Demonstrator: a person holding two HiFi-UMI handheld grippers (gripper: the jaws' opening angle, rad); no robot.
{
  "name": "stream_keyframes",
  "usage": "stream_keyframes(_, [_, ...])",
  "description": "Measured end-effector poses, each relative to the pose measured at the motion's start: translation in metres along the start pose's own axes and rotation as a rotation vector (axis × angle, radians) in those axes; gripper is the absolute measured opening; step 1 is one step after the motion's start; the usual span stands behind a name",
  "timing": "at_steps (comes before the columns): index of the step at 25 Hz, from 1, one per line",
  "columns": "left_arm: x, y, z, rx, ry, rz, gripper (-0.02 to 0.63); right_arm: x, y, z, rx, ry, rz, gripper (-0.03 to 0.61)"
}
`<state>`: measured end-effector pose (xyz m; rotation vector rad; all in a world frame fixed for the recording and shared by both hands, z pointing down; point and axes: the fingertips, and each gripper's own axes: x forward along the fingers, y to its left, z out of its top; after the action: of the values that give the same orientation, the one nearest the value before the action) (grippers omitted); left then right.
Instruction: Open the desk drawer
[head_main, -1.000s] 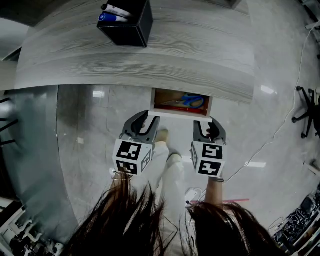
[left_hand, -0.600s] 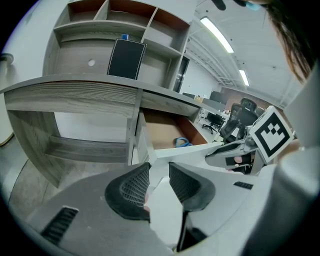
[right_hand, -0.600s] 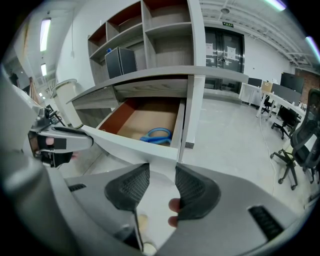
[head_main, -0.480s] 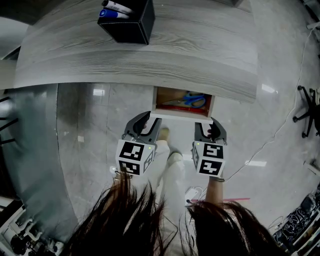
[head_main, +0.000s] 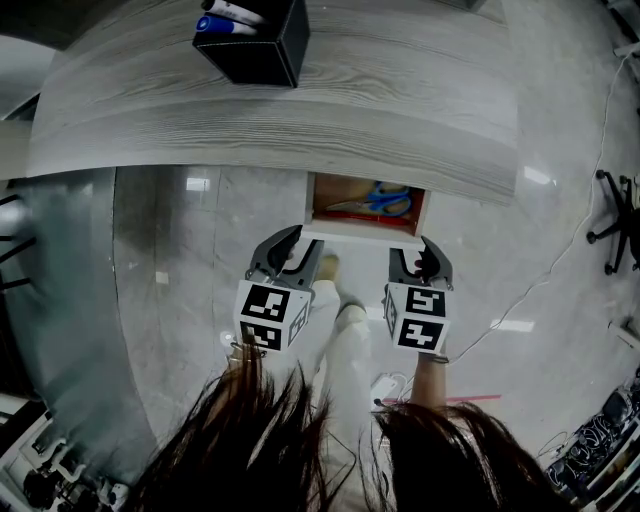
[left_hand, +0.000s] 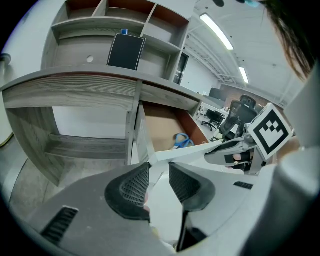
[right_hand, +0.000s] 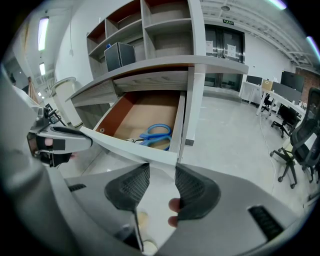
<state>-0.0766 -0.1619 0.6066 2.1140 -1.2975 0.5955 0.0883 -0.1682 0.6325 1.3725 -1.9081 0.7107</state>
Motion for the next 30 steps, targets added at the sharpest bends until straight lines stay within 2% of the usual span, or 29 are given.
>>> stream_keyframes(13, [0.005,0.0009,-0.0085,0.01,0.026,0.004,0.12,0.0061,-0.0007,-0.0055,-0.008,0.012,0.004,0.164])
stream_keyframes(30, [0.005,0.0018,-0.0094,0.012,-0.001,0.019,0.12,0.0061,-0.0003,-0.0052,-0.03,-0.003,-0.001,0.164])
